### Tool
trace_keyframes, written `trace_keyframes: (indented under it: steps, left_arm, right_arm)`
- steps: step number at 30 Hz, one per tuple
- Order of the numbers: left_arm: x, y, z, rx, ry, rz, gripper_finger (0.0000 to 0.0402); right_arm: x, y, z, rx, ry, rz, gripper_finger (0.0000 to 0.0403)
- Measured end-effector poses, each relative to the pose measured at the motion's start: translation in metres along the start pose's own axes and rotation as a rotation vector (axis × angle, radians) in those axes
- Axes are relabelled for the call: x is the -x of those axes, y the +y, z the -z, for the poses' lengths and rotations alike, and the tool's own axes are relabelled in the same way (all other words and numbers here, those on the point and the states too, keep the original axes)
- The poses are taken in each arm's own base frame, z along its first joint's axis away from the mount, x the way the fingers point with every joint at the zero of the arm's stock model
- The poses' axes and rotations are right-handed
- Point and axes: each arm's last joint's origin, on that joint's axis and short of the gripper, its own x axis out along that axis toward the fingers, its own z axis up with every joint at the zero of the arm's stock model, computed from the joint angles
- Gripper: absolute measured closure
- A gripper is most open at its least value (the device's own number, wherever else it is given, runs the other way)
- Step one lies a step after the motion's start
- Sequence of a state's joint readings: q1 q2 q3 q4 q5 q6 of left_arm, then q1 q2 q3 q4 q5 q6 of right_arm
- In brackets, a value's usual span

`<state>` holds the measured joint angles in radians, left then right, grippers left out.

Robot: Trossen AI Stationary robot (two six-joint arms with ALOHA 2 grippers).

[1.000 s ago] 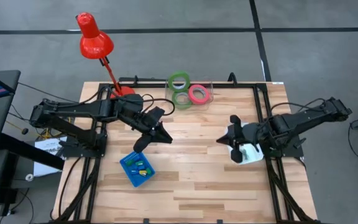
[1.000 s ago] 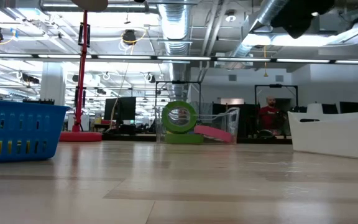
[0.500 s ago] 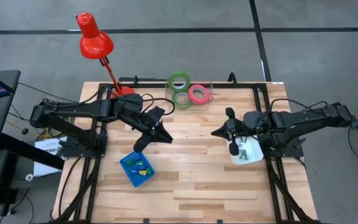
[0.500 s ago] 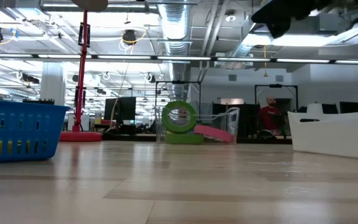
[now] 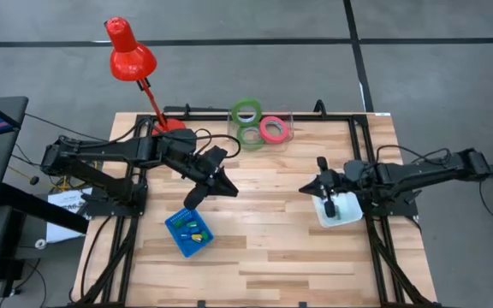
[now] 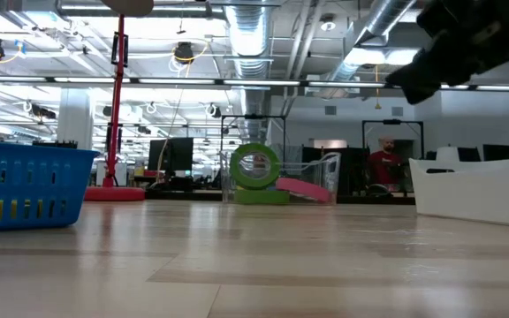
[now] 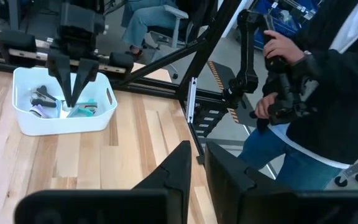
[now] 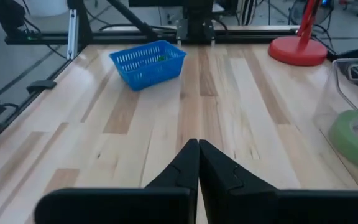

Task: Pick and place Stapler, Stapler remover, tape
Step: Return to Home Position

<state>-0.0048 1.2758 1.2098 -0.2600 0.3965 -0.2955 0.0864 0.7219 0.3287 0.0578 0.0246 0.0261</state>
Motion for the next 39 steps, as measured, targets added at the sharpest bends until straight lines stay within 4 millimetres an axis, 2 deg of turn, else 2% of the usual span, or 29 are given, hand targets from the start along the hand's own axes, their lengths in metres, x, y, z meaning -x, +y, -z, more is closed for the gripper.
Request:
trace_keyframes:
  steps: [8, 18, 29, 39]
  left_arm:
    - [0.0, 0.0, -0.001, -0.003, -0.007, 0.002, 0.0363]
    - [0.0, 0.0, -0.002, -0.006, -0.015, 0.004, 0.0363]
    - [0.0, -0.001, -0.003, -0.012, -0.028, 0.008, 0.0363]
    - [0.0, -0.001, -0.004, -0.016, -0.037, 0.011, 0.0363]
  right_arm:
    - [0.01, -0.001, 0.026, -0.002, -0.097, -0.004, 0.0402]
    - [0.018, -0.002, 0.05, -0.004, -0.157, -0.006, 0.0402]
    - [0.026, -0.004, 0.06, -0.008, -0.238, 0.004, 0.0402]
    - [0.035, -0.008, 0.058, -0.007, -0.285, 0.045, 0.0402]
